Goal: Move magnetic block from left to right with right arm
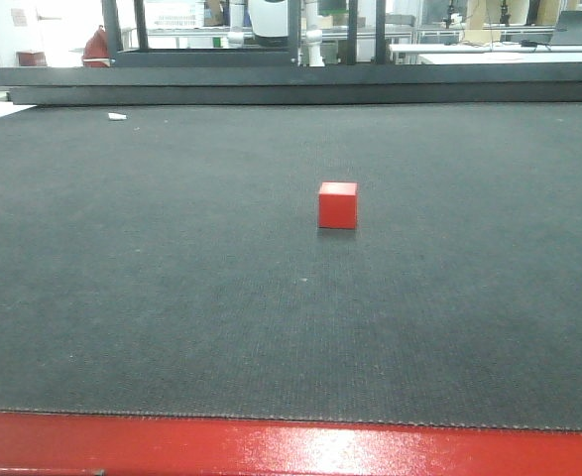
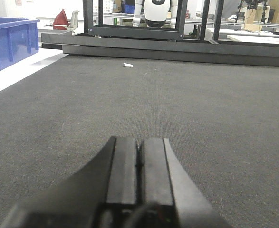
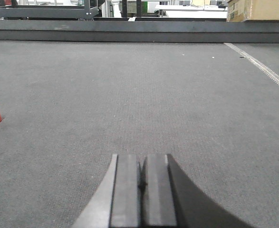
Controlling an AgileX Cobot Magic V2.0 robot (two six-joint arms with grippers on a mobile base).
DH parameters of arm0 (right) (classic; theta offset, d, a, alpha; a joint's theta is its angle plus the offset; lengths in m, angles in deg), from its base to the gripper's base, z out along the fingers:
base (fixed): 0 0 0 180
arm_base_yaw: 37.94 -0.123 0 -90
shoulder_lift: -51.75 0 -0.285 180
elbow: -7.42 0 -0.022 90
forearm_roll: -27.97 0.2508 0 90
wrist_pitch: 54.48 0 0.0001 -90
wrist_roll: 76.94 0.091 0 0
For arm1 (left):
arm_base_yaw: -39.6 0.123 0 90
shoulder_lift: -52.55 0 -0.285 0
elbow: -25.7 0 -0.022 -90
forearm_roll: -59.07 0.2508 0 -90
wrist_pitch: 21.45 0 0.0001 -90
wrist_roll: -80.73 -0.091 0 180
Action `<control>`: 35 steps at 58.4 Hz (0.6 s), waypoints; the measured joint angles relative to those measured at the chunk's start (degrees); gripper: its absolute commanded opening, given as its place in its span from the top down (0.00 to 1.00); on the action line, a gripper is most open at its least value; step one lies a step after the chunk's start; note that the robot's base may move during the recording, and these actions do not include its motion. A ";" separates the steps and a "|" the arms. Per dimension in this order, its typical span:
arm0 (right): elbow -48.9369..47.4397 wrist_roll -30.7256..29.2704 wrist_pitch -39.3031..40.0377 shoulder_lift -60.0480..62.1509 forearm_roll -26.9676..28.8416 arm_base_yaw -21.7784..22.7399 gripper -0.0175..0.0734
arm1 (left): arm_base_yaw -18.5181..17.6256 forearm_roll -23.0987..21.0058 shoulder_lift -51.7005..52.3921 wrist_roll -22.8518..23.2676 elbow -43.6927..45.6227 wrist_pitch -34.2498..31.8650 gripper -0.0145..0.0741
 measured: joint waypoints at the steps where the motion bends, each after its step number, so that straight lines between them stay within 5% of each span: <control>1: 0.00 0.00 0.00 0.00 0.00 0.00 0.73 | 0.00 0.00 0.00 0.00 0.00 0.00 0.98; 35: 0.00 0.00 0.00 0.00 0.00 0.00 0.73 | 0.00 0.00 0.00 0.00 0.00 0.00 0.98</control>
